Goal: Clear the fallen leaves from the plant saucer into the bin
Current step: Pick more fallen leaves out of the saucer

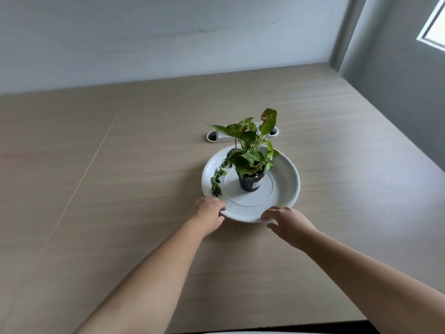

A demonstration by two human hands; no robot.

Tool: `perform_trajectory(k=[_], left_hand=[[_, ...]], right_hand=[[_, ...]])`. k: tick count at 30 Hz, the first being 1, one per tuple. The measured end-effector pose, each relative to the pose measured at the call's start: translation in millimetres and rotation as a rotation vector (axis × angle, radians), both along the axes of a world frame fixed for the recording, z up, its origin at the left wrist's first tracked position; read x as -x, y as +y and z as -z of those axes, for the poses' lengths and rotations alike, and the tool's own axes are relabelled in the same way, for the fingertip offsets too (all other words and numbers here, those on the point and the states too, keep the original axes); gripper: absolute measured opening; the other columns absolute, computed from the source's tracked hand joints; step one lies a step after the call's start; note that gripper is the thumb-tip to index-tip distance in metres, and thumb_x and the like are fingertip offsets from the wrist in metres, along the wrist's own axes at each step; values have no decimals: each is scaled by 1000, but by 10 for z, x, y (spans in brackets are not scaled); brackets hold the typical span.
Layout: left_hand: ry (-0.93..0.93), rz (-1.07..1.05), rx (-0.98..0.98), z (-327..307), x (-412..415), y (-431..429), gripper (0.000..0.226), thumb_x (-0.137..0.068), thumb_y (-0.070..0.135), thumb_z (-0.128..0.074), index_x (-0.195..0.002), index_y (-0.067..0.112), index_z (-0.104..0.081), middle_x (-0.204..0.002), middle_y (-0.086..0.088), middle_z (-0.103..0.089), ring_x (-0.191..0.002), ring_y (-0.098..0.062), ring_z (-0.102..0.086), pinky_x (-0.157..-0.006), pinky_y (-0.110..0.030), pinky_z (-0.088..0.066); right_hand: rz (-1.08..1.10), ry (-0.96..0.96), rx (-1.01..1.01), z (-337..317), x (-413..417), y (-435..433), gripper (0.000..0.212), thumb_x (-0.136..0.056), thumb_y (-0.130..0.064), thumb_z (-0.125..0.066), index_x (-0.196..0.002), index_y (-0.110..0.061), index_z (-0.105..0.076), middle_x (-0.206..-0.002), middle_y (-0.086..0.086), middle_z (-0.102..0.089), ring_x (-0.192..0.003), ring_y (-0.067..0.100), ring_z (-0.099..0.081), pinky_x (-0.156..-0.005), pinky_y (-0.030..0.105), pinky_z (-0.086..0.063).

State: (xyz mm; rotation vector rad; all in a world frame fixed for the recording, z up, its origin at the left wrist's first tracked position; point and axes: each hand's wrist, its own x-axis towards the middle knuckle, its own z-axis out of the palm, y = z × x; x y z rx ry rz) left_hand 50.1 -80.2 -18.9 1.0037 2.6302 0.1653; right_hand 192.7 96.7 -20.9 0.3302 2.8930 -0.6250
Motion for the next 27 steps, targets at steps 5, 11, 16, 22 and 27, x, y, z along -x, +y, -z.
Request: perform_trajectory(k=[5,11,16,22,27], left_hand=[[36,85,-58,91,68,-6,26,-86,26,-61,-111,20,-66,-118,0,-66,-115,-22,-54,-96,-28,-37],[-12,206,-194,194,-155,31,35,-82,31,-67,-116,24,-64,-122,3,-63,-117,-18,-52,-98,-28,-35],[-16,71,-9,-7,299,-139,55,-66,40,-79,-116,27,-61,-126,0,-59,-121,-22,-50,-110,-35,-31],[-42,-62,-23,-84,322,-195,35,-76,31,-73,-110,26,-69,-120,5,-67,-121,-17,-53,-115,-37,-26],[-54,-6,-200,138,-196,34,31,-78,31,-71,-108,25,-70,-112,6,-71,-110,-18,-58,-99,-27,-35]], right_hand=[[-49,-114,-50,-9,201,197,14,-82,-17,-63,-96,-20,-65,-102,-2,-68,-96,22,-61,-81,35,-51],[-68,-99,-425,-65,223,519,33,-82,-12,-53,-111,-26,-61,-118,-7,-65,-115,19,-55,-102,32,-38],[-279,-182,-284,-48,269,86,53,-80,-30,-63,-129,-24,-45,-131,-2,-55,-119,21,-51,-102,37,-40],[-193,-198,-170,-81,302,292,22,-83,-23,-64,-104,-24,-62,-110,-5,-67,-104,21,-60,-87,31,-46],[-181,-159,-480,-59,273,740,37,-83,-9,-50,-115,-26,-58,-125,-4,-61,-121,18,-50,-107,34,-33]])
